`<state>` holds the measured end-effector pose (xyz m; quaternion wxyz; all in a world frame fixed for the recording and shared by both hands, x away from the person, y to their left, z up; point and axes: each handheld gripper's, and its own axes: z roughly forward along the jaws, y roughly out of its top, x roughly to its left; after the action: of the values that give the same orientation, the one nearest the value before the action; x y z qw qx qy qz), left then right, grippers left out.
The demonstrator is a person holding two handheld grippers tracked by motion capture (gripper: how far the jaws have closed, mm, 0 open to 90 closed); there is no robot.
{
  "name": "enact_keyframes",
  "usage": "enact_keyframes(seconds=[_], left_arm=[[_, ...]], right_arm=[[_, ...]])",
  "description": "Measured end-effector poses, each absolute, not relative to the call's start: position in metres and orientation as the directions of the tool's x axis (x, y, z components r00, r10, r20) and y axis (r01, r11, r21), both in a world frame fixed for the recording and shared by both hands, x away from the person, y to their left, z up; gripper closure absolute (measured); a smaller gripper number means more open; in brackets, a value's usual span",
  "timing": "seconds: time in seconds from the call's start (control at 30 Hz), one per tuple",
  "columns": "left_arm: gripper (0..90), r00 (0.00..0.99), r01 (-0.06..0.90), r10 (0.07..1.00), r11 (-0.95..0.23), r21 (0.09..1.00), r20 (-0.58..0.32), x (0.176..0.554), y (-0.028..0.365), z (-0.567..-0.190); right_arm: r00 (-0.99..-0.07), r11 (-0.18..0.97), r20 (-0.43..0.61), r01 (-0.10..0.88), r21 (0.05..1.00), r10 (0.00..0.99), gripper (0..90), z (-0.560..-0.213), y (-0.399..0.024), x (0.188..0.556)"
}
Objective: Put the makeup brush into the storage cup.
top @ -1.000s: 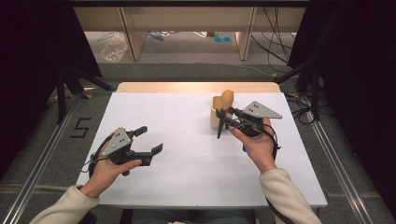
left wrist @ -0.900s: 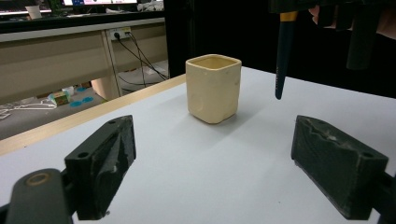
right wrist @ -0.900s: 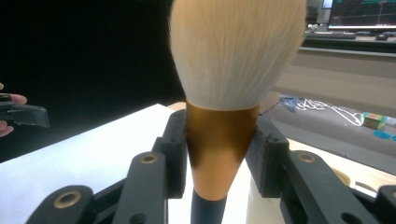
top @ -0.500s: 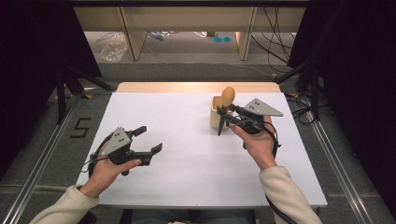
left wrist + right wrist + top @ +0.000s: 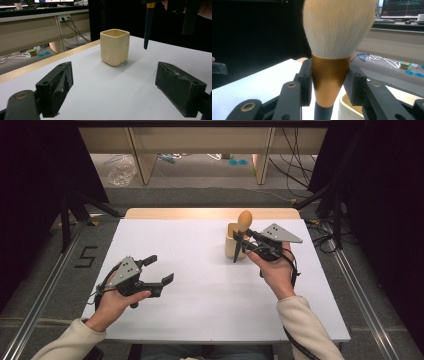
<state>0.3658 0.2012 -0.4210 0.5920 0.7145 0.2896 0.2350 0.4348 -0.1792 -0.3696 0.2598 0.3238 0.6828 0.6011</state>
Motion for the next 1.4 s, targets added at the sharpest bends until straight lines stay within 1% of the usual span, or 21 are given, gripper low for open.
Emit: enact_keyframes(seconds=[0.13,0.23,0.37,0.4,0.43,0.47,0.53,0.57,0.63,0.83,0.87,0.9,0.93,1.03,1.1,1.17,1.23,1.4], left_arm=[[14.5,0.724,0.128,0.689,-0.139,0.982,0.003,0.367,0.202,-0.421],[14.5,0.721,0.135,0.693,-0.132,0.982,-0.006,0.366,0.201,-0.421],[14.6,0.719,0.140,0.695,-0.125,0.982,-0.014,0.366,0.201,-0.422],[14.6,0.719,0.141,0.695,-0.125,0.982,-0.014,0.366,0.201,-0.421],[14.6,0.718,0.140,0.695,-0.124,0.982,-0.015,0.366,0.201,-0.421],[14.6,0.723,0.129,0.691,-0.136,0.982,0.001,0.367,0.202,-0.421],[14.7,0.723,0.129,0.691,-0.137,0.982,0.001,0.367,0.202,-0.421],[14.6,0.723,0.129,0.691,-0.137,0.982,0.002,0.367,0.202,-0.421],[14.6,0.722,0.131,0.692,-0.135,0.982,-0.001,0.366,0.202,-0.421],[14.6,0.723,0.130,0.691,-0.138,0.982,0.001,0.367,0.202,-0.421],[14.6,0.723,0.130,0.691,-0.138,0.982,0.001,0.366,0.202,-0.421],[14.6,0.723,0.130,0.691,-0.138,0.982,0.001,0.366,0.202,-0.421],[14.6,0.724,0.129,0.690,-0.139,0.982,0.002,0.366,0.202,-0.421],[14.6,0.724,0.130,0.690,-0.137,0.982,0.001,0.366,0.201,-0.421],[14.7,0.721,0.137,0.693,-0.130,0.982,-0.009,0.366,0.201,-0.421],[14.6,0.723,0.131,0.691,-0.137,0.982,0.000,0.366,0.201,-0.421],[14.6,0.720,0.139,0.694,-0.127,0.982,-0.012,0.366,0.201,-0.421],[14.7,0.723,0.131,0.690,-0.137,0.982,0.000,0.366,0.201,-0.421]], right_arm=[[-0.657,0.070,0.040,0.140,0.988,0.753,64.0,-0.369,-0.180,0.435],[-0.651,0.072,0.033,0.134,0.988,0.758,64.0,-0.369,-0.180,0.436],[-0.647,0.082,0.006,0.106,0.991,0.763,64.0,-0.369,-0.181,0.438],[-0.651,0.075,0.026,0.127,0.989,0.759,64.0,-0.369,-0.180,0.437],[-0.650,0.080,0.012,0.112,0.990,0.760,64.0,-0.369,-0.180,0.438],[-0.652,0.077,0.025,0.127,0.989,0.758,64.0,-0.369,-0.180,0.437],[-0.652,0.083,0.000,0.096,0.992,0.758,64.0,-0.369,-0.180,0.439],[-0.652,0.077,0.020,0.120,0.990,0.758,64.0,-0.368,-0.180,0.438],[-0.655,0.087,0.022,0.133,0.987,0.756,64.0,-0.367,-0.180,0.438],[-0.651,0.079,0.022,0.126,0.989,0.759,64.0,-0.366,-0.180,0.440],[-0.648,0.087,-0.002,0.099,0.991,0.762,64.0,-0.366,-0.180,0.443],[-0.649,0.089,-0.002,0.101,0.991,0.761,64.0,-0.366,-0.180,0.443],[-0.650,0.081,0.019,0.123,0.989,0.759,64.0,-0.366,-0.179,0.442],[-0.652,0.085,0.022,0.132,0.988,0.758,64.0,-0.365,-0.179,0.442],[-0.647,0.080,0.011,0.112,0.991,0.762,64.0,-0.365,-0.178,0.444],[-0.649,0.077,0.015,0.113,0.991,0.761,64.0,-0.365,-0.178,0.444],[-0.655,0.082,0.021,0.127,0.989,0.755,64.0,-0.364,-0.178,0.444],[-0.649,0.078,0.019,0.121,0.990,0.761,64.0,-0.364,-0.178,0.445]])
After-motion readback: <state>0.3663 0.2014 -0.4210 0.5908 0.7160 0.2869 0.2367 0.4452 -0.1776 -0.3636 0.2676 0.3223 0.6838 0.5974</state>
